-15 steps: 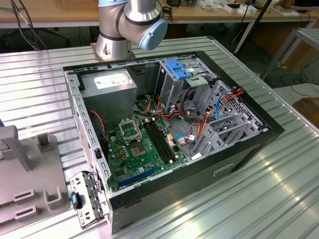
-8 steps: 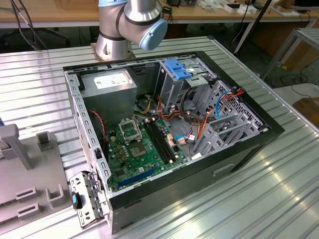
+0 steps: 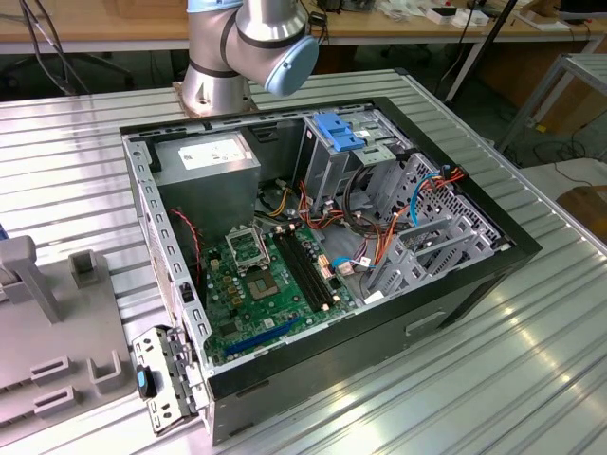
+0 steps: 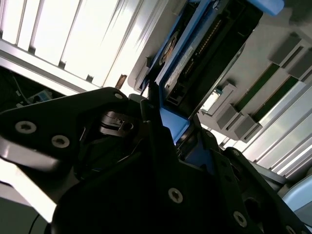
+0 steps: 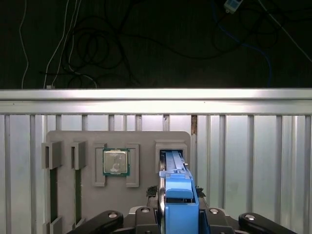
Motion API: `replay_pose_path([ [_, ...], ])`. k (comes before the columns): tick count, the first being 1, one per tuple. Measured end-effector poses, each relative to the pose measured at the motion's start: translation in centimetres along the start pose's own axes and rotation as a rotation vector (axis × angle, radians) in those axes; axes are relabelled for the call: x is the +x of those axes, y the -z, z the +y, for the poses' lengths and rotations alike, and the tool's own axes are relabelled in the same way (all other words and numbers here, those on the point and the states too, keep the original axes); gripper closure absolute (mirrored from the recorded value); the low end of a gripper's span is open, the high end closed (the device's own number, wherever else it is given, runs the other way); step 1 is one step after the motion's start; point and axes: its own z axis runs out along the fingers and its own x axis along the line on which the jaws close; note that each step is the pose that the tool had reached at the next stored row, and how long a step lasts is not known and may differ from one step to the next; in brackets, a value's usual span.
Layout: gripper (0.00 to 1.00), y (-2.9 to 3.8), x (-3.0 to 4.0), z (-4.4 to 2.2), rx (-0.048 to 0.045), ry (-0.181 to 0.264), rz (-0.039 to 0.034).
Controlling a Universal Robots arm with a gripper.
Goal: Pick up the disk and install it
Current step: 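Pick up the disk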
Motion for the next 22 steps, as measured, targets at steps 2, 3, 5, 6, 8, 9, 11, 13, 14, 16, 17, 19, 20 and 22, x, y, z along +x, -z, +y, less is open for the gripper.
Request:
replay_pose_path([
  [2, 0.63, 0.05, 0.00, 0.00, -0.0001, 0.000, 0.0001],
  [3, 0.63, 0.07, 0.00, 0.00, 0.0000, 0.000, 0.0001],
  [5, 0.63, 0.10, 0.01, 0.00, 0.0000, 0.000, 0.0001],
  [6, 0.63, 0.11, 0.01, 0.00, 0.0000, 0.000, 0.0001],
  [8, 0.63, 0.12, 0.00, 0.00, -0.0001, 0.000, -0.0015],
  [9, 0.63, 0.12, 0.00, 0.00, -0.0002, 0.000, -0.0022],
  [11, 0.63, 0.29, 0.01, -0.01, -0.0002, 0.000, -0.0028],
  [13, 0.63, 0.55, 0.02, -0.01, -0.0002, 0.000, -0.0028],
  [14, 0.63, 0.77, 0.03, -0.02, -0.0001, 0.000, -0.0029],
  [16, 0.63, 1.48, 0.05, -0.04, -0.0001, 0.000, -0.0028],
  [17, 0.63, 2.16, 0.08, -0.05, 0.0000, 0.000, -0.0028],
  [19, 0.63, 3.15, 0.12, -0.08, 0.0000, 0.000, -0.0028],
  [20, 0.63, 4.28, 0.16, -0.10, -0.0001, 0.000, -0.0028],
  [22, 0.63, 5.16, 0.19, -0.13, 0.0000, 0.000, -0.0029],
])
